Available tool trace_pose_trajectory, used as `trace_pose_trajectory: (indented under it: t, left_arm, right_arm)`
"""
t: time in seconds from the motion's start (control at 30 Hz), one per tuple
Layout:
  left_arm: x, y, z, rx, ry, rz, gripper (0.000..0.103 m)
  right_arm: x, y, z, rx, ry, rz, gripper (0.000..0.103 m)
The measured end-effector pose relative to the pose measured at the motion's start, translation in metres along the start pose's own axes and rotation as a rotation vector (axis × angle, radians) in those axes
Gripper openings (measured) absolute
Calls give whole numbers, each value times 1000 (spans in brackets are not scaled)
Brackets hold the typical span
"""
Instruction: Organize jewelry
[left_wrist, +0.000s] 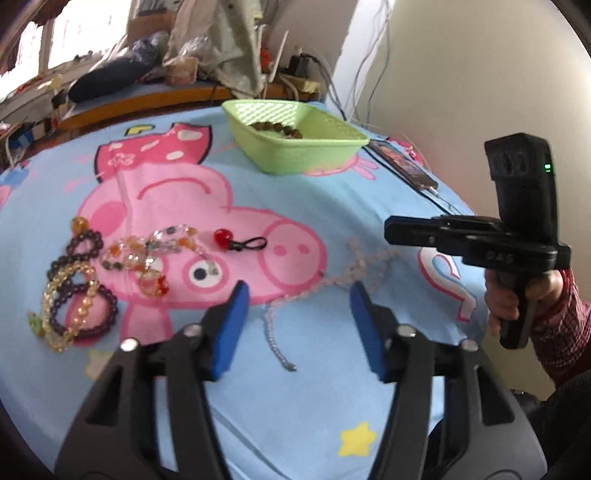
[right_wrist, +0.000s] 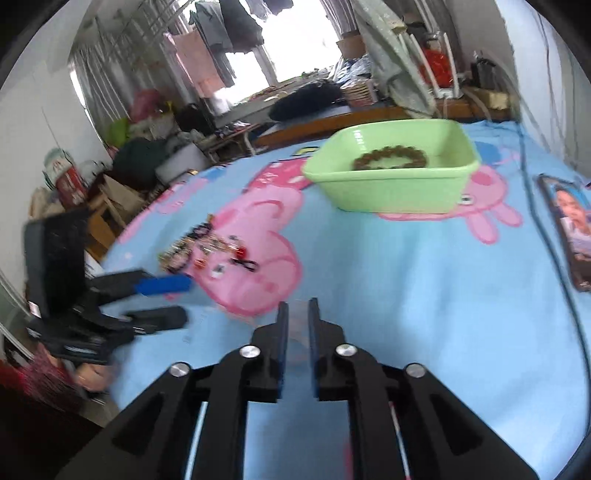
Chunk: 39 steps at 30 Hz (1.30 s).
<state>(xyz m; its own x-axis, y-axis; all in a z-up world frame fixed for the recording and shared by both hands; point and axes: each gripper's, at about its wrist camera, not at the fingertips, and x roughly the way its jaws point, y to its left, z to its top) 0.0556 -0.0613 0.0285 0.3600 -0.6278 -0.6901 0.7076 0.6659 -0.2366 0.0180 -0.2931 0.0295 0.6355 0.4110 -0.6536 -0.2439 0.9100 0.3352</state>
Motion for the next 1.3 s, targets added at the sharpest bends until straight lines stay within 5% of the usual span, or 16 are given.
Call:
trace_pose_trajectory:
  t: [0.03, 0.07, 0.13, 0.3, 0.37, 0.43, 0.5, 0.67, 0.87, 1.03, 1.3]
  left_arm:
    - [2, -4, 0, 15, 5, -2, 56]
    - [7, -8, 0, 31, 13, 0, 57]
    - [18, -18, 2, 69, 34, 3, 61]
    - [50, -49, -1, 214, 91, 75, 63]
    - [53, -54, 1, 244, 94, 84, 51]
    - [56, -49, 7, 235, 91, 77, 15]
    - [59, -37, 14, 168, 106, 32, 0]
    - [53, -4, 27, -31, 82, -111, 0]
    - [18, -2, 69, -63, -26, -148, 0]
    - [-20, -10, 132, -31, -153, -146, 0]
    - [-56, -27, 220, 41, -302, -102, 0]
  right_arm:
    - [-1, 0, -4, -13, 2, -16, 5]
    - [-3, -2, -7, -34, 8, -31, 24]
    - [-8, -1, -15, -82, 13, -45, 37]
    - [3, 4, -28, -225, 101, -101, 40]
    - [12, 6, -28, -262, 123, -124, 40]
    - [21, 14, -27, -320, 131, -128, 37]
    - [29, 22, -22, -357, 128, -103, 0]
    - [39, 25, -2, -291, 118, -1, 0]
    - [9, 24, 59, -142, -39, 170, 0]
    - [-29, 31, 122, -159, -159, 199, 0]
    - [-79, 25, 215, -205, -286, 118, 0]
